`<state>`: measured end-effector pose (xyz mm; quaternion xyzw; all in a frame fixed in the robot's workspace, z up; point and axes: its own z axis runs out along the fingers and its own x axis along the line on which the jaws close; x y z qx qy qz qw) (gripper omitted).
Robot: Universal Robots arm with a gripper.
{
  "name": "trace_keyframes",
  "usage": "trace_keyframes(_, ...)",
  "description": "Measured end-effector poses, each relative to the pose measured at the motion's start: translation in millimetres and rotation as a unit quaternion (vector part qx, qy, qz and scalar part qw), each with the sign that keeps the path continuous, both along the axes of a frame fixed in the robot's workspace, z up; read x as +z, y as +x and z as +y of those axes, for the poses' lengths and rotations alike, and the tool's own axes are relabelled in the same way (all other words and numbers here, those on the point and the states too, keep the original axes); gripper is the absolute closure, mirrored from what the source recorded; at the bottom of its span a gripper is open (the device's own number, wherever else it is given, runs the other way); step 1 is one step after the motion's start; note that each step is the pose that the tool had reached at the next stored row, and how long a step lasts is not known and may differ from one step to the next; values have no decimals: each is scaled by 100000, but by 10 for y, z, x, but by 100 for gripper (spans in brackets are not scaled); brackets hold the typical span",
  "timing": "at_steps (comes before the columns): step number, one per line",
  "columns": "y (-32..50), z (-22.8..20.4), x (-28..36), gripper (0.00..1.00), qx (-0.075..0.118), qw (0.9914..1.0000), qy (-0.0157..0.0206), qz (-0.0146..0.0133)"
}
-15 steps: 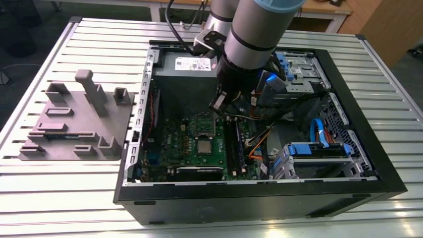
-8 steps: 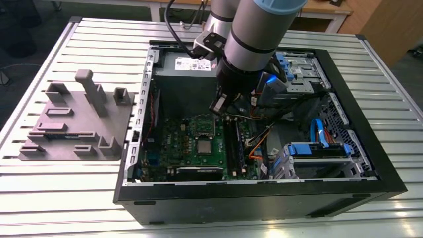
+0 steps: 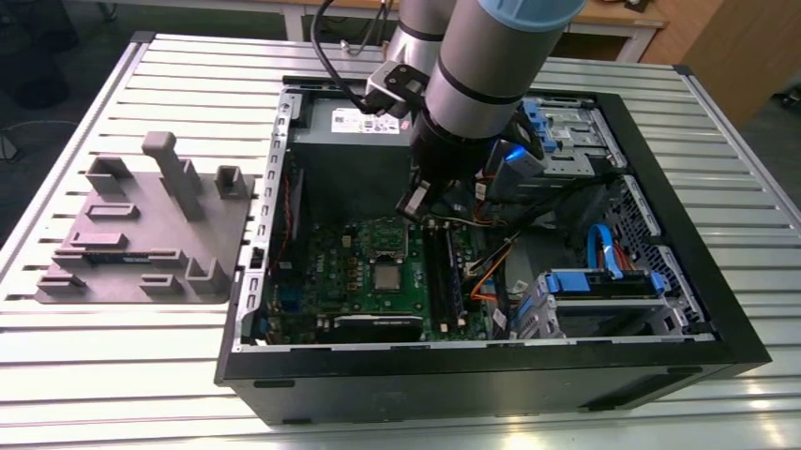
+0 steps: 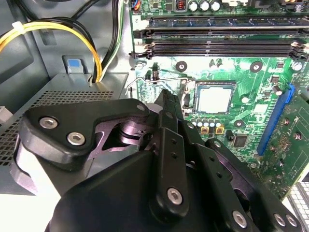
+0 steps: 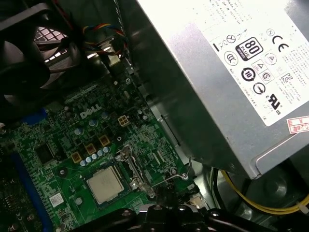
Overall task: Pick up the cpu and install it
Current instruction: 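Close the cpu cover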
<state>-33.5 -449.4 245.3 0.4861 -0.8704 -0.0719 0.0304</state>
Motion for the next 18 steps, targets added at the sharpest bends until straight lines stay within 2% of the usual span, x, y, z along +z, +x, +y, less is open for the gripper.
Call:
trace_keyframes(8,0,-13,0,90,3,100000,3,-2)
trace_keyframes(18,0,-69,0,90,0,100000,3,-2)
